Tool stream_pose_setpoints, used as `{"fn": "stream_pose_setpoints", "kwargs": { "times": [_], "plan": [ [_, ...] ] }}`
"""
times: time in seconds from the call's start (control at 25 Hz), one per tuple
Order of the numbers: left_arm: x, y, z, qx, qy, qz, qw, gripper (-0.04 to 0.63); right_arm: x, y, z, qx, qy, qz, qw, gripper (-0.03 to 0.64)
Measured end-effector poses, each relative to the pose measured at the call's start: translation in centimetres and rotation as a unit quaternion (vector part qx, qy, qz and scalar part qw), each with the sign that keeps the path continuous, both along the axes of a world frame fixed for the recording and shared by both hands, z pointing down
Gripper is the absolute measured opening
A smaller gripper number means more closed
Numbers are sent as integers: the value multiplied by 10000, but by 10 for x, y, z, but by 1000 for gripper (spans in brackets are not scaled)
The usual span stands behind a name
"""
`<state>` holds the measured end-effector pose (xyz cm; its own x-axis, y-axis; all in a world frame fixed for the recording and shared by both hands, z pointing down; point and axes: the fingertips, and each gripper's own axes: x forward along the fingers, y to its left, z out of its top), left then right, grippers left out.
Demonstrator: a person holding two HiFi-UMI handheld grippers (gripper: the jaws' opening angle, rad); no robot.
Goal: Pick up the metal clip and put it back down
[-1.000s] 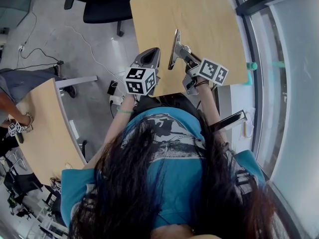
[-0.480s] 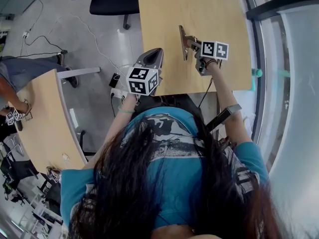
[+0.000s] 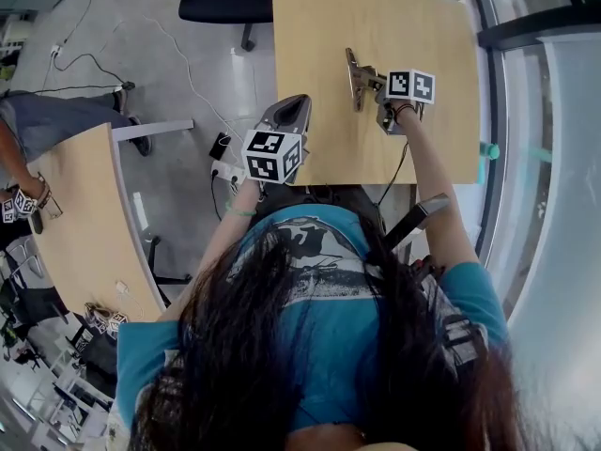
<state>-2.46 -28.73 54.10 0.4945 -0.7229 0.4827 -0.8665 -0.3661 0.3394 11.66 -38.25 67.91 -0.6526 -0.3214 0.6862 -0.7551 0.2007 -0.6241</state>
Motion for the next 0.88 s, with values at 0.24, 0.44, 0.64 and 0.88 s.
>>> {"fn": "stream_pose_setpoints", "kwargs": {
  "times": [0.24,0.44,0.64,0.88],
  "plan": [
    [-7,-3,2,-38,-7,-17,10000,2,-6,-1,3,-11,60,-8,10000,98],
    [-7,-1,-2,33,-10,81,10000,2,6,-6,-9,255,203,490,9983,123],
    [-21,10,-6,96,-7,93,9999,2,26,7,-51,704,152,1161,9906,127],
    [-32,22,-12,172,67,147,9997,2,21,58,-112,1128,-563,1717,9771,127]
  ]
}}
